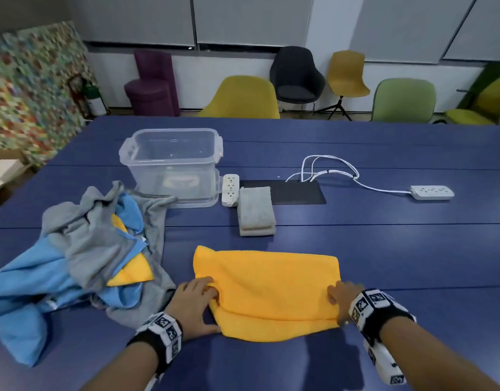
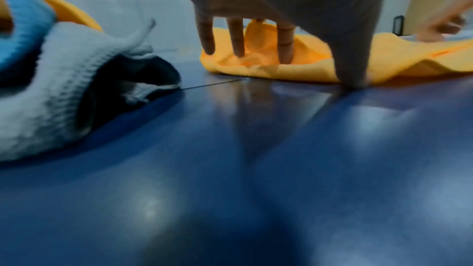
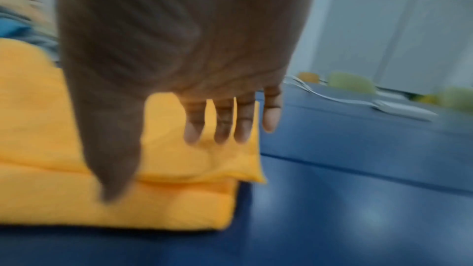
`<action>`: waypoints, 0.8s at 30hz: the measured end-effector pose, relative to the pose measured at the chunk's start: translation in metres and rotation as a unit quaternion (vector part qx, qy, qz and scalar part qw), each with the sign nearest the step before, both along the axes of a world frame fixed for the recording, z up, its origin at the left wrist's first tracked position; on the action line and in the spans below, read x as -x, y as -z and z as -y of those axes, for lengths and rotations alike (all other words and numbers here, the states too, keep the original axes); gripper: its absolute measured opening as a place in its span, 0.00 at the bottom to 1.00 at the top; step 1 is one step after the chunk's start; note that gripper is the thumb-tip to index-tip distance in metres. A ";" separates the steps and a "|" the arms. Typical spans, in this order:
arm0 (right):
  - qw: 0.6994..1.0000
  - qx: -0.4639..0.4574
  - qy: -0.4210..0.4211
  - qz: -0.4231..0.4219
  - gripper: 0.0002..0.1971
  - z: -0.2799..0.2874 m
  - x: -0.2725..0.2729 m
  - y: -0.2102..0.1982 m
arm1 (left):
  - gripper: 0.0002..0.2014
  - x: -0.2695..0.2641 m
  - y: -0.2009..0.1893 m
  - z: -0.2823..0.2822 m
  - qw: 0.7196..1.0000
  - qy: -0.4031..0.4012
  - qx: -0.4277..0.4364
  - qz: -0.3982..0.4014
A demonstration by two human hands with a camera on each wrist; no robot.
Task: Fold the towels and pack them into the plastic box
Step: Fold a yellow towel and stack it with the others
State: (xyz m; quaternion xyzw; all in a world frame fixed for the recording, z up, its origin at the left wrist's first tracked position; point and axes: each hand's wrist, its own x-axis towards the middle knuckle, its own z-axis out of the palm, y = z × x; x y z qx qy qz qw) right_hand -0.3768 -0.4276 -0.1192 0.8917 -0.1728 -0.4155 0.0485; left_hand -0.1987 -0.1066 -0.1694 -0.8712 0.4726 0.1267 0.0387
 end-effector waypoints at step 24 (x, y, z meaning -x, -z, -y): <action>0.882 -0.301 0.168 0.321 0.21 -0.109 -0.135 -0.026 | 0.27 -0.053 -0.068 0.038 0.880 -0.220 0.174 -0.383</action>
